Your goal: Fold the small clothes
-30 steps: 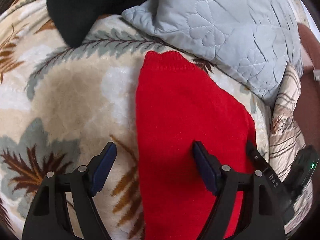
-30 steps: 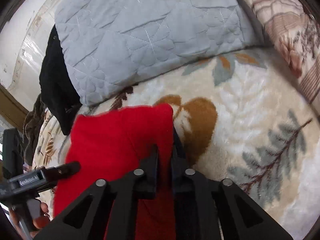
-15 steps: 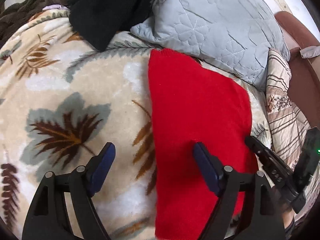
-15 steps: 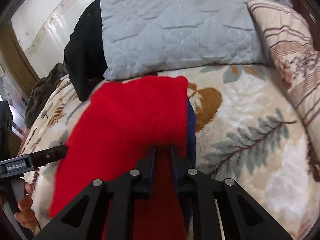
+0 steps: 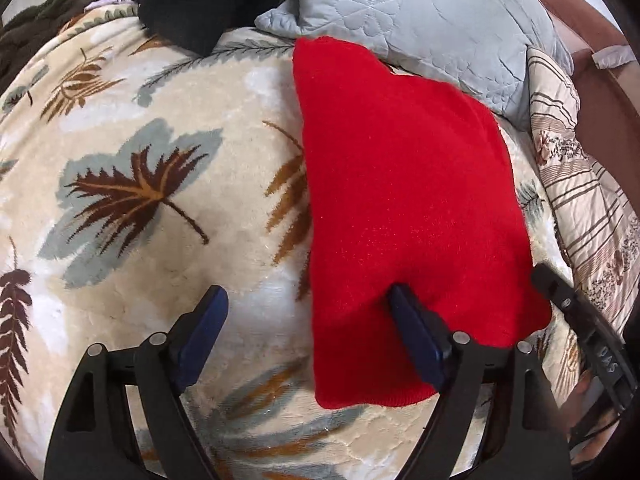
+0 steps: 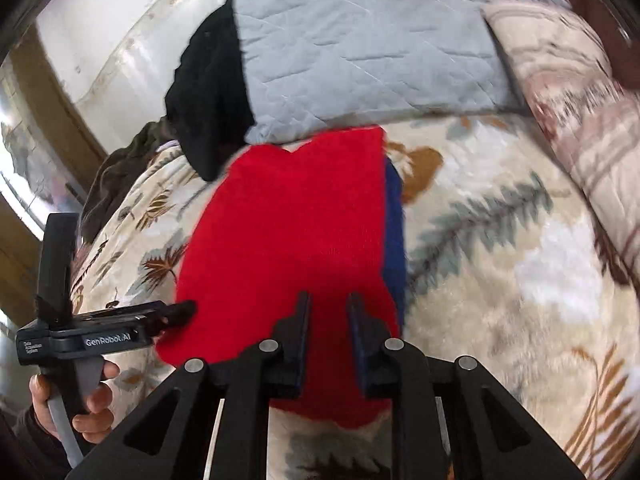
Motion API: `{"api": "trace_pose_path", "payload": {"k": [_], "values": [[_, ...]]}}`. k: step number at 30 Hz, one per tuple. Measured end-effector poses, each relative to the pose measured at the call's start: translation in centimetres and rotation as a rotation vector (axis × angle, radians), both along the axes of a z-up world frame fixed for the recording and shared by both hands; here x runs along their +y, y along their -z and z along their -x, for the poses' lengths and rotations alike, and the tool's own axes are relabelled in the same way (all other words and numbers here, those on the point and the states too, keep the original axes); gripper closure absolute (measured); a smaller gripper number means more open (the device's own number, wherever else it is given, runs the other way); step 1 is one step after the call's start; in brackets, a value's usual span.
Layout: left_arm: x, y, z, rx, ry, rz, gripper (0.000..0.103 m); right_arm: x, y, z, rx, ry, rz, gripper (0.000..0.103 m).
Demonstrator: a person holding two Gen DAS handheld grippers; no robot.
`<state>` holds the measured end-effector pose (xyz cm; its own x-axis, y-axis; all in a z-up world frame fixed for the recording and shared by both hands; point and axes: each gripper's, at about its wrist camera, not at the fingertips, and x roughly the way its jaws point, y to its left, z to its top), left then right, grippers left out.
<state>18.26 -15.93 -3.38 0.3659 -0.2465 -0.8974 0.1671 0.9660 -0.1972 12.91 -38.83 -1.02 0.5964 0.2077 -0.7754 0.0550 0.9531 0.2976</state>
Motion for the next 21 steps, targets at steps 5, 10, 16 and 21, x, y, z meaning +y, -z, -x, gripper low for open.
{"api": "trace_pose_path", "payload": {"k": [5,10,16,21], "values": [[-0.2,0.2,0.0,-0.005,-0.007,-0.006,0.017,-1.2,1.3,-0.1,0.007,0.055,-0.093,0.085],[-0.2,0.2,0.2,-0.005,-0.004,-0.009,0.017,-1.3,1.5,-0.5,0.007,0.053,-0.09,0.085],[-0.1,0.3,0.2,-0.012,-0.001,-0.008,0.015,-1.1,1.1,-0.1,0.025,0.042,-0.095,0.085],[0.1,0.5,0.1,-0.012,0.009,0.001,0.015,-1.2,0.7,-0.7,0.059,-0.002,-0.082,0.083]]}}
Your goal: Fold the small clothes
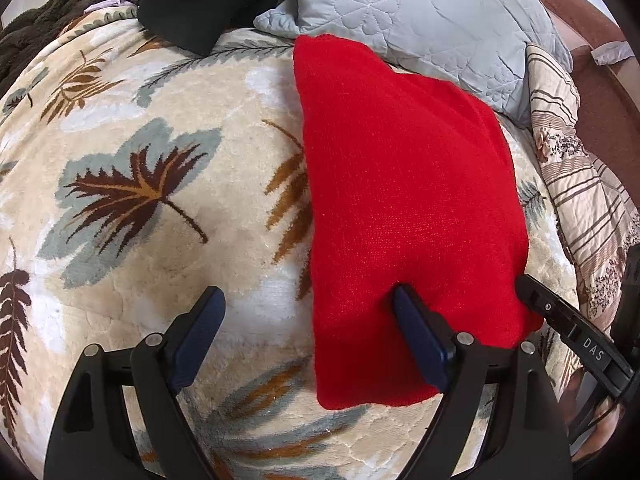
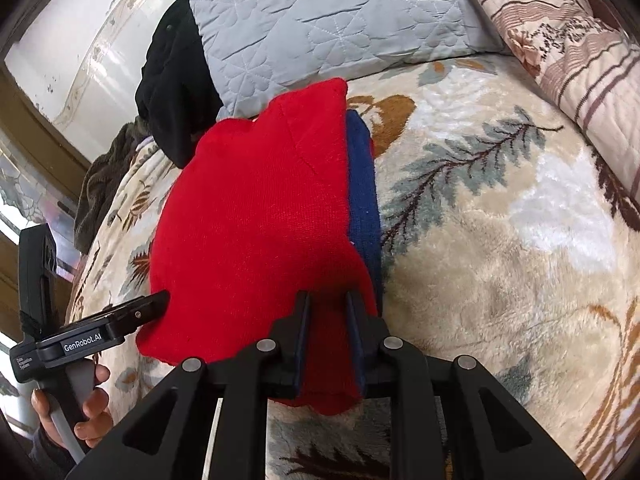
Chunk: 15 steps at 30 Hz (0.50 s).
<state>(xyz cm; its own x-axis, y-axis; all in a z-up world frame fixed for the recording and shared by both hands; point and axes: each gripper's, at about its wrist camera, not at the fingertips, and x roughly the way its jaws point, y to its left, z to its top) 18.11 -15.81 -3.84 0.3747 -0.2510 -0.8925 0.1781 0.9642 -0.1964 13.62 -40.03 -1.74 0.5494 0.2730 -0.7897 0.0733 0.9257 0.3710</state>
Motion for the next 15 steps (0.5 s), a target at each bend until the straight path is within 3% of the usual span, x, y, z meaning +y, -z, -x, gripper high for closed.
{"api": "trace_pose_path", "payload": {"k": [3,7,10,15], "values": [[0.3,-0.6,-0.1,0.003,0.011,0.027,0.016,-0.7,-1.1,-0.7,-0.025,0.013,-0.003,0.081],[1.9,-2.9,-1.2,-0.035,0.006,0.156,0.016,-3.0,-2.2,-3.3,-0.07,0.126,-0.076,0.065],[2.3,-3.5,-4.0,-0.033,-0.022,0.164,0.016,-3.7,-1.7,-6.7,-0.05,0.176,-0.134,0.063],[2.2,-1.7,-9.5,0.09,-0.061,0.233,0.016,-3.2,-0.4,-11.6,-0.017,0.229,-0.122,0.062]]}}
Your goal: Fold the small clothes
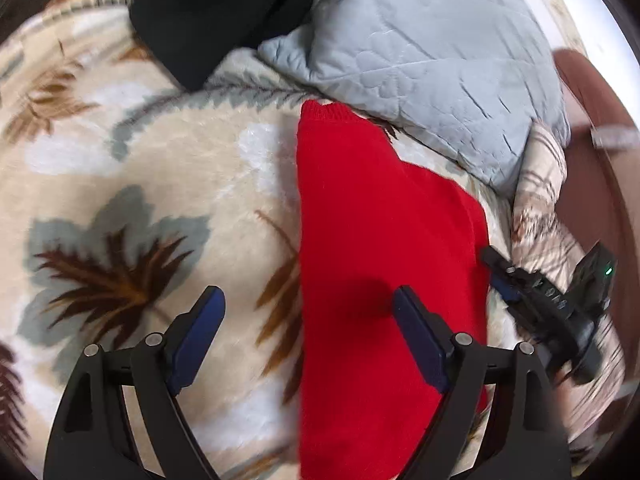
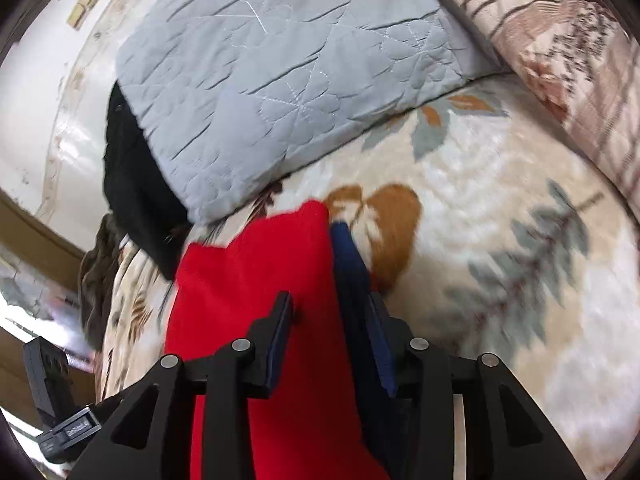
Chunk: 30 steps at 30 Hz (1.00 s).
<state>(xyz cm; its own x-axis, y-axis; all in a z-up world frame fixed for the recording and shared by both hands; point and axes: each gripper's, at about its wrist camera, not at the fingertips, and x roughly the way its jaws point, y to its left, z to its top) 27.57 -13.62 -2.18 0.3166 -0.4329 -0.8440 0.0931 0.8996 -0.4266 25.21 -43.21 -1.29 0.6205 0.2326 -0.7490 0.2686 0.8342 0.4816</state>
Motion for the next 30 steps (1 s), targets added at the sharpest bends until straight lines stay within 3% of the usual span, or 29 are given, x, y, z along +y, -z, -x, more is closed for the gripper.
{"api": "trace_pose_path", "payload": {"k": [1,2,3,6,7,10,12,14,18,20,21,22,23,26,28,30], "values": [[-0.2,0.2,-0.7,0.018,-0.001,0.012,0.016,0.3,0.2,-0.7,0.014,-0.004,0.019,0.065],[-0.4,0.4,-1.2,0.03,0.0,0.024,0.016,0.8,-0.2,-1.0,-0.012,-0.032,0.043,0.086],[-0.8,0.5,-1.5,0.034,0.003,0.03,0.016,1.1,-0.8,-1.0,-0.047,-0.058,0.071,0.095],[-1.7,0.6,-2.3,0.021,0.008,0.023,0.016,0.6,-2.1,0.1,-0.156,-0.032,0.076,0.095],[-2.0,0.9,-2.5,0.021,0.009,0.017,0.016,0.1,-1.7,0.2,-0.152,-0.002,0.065,0.095],[-2.7,2.5,-3.4,0.073,0.013,0.039,0.015,-0.9,1.8,-0.6,-0.025,0.029,0.037,0.095],[-2.3,2.6,-3.4,0.11,0.0,0.07,0.016,-1.5,1.1,0.2,-0.051,0.054,0.011,0.082],[-1.7,1.6,-2.8,0.079,0.01,0.066,0.016,-1.5,-0.4,1.5,-0.094,0.055,0.004,0.077],[-0.5,0.1,-0.5,0.005,0.008,0.064,0.016,-0.7,-2.0,3.8,-0.235,-0.074,-0.048,0.076],[-1.0,1.1,0.4,0.017,0.021,0.052,0.015,0.7,-1.0,3.9,-0.191,-0.13,0.017,0.077],[-1.3,1.6,0.5,0.017,0.022,0.043,0.015,1.6,0.2,3.4,-0.114,-0.162,0.09,0.084],[-1.5,1.8,0.6,0.011,0.02,0.033,0.014,2.0,0.7,3.4,-0.082,-0.183,0.142,0.084],[-1.6,1.7,0.4,0.015,0.027,0.022,0.014,2.4,0.3,3.9,-0.109,-0.19,0.191,0.085],[-0.8,0.1,0.4,0.023,0.022,0.024,0.015,2.5,-2.0,5.4,-0.146,-0.189,0.157,0.077],[-0.2,-1.2,1.4,-0.021,0.036,0.038,0.015,2.7,-2.5,6.5,-0.19,-0.238,0.119,0.077],[-0.1,-1.3,2.7,-0.04,0.042,0.06,0.015,4.0,-1.1,7.0,-0.13,-0.302,0.163,0.077]]}}
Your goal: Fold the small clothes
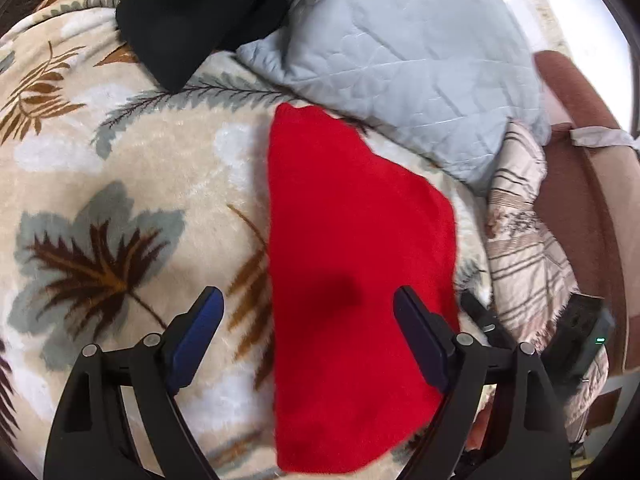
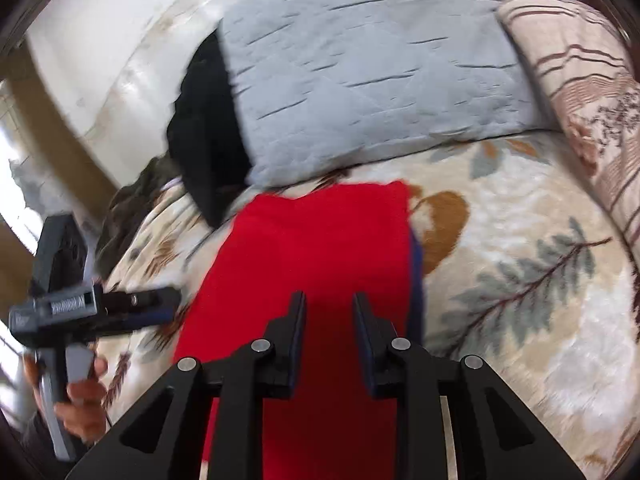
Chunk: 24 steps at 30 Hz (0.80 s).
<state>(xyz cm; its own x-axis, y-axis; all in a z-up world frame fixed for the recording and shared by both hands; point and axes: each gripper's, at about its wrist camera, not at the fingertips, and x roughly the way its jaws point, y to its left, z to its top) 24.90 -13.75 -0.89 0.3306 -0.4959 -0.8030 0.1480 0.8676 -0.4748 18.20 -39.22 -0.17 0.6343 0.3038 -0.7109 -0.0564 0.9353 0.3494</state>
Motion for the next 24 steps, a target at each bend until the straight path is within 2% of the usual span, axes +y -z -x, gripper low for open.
{"api": "trace_pose_path", "payload": {"k": [1,2,3,4,5,7,8,9,10,11,14,17,20,22,24], "values": [[-0.3,0.5,0.4,0.008,0.008,-0.007,0.015,0.7,1.1,0.0,0.035,-0.018,0.053,0.077],[-0.9,1.3,0.7,0.026,0.027,-0.036,0.015,0.7,1.2,0.2,0.02,-0.019,0.07,0.077],[-2.0,2.5,0.9,0.049,0.061,-0.09,0.014,0.4,0.8,0.4,0.01,-0.008,0.058,0.076],[-2.5,3.3,1.2,0.051,0.088,-0.111,0.014,0.0,0.5,0.5,0.021,0.009,0.034,0.076],[-2.5,3.6,1.4,0.047,0.099,-0.107,0.014,-1.5,-0.1,0.7,0.026,0.056,-0.043,0.076],[-1.5,3.0,1.2,0.059,0.085,-0.05,0.014,-5.2,-0.6,1.4,0.002,0.181,-0.188,0.067],[-0.9,2.8,0.9,0.067,0.075,-0.024,0.014,-6.7,-0.5,1.4,0.002,0.234,-0.224,0.053],[-0.1,2.6,0.5,0.074,0.056,0.009,0.014,-8.1,-0.2,1.6,0.008,0.281,-0.252,0.049],[0.7,2.5,-0.1,0.082,0.032,0.036,0.014,-8.9,0.1,1.6,0.016,0.299,-0.275,0.049],[1.2,2.5,-0.5,0.091,0.013,0.051,0.014,-9.5,0.6,1.5,0.026,0.297,-0.304,0.048],[1.6,3.4,-1.7,0.147,-0.002,0.131,0.014,-9.3,2.1,0.6,0.062,0.258,-0.36,0.035],[0.4,5.2,-2.2,0.213,0.025,0.212,0.014,-7.8,3.5,-1.4,0.077,0.231,-0.282,0.034],[-0.3,6.6,-2.4,0.267,0.035,0.276,0.014,-6.6,4.7,-2.6,0.087,0.183,-0.276,0.028],[-0.7,7.1,-2.6,0.273,0.037,0.293,0.013,-6.4,4.8,-2.9,0.066,0.135,-0.306,0.025],[-1.1,6.9,-2.6,0.261,0.046,0.281,0.012,-5.9,5.0,-3.3,0.084,0.074,-0.344,0.025]]}}
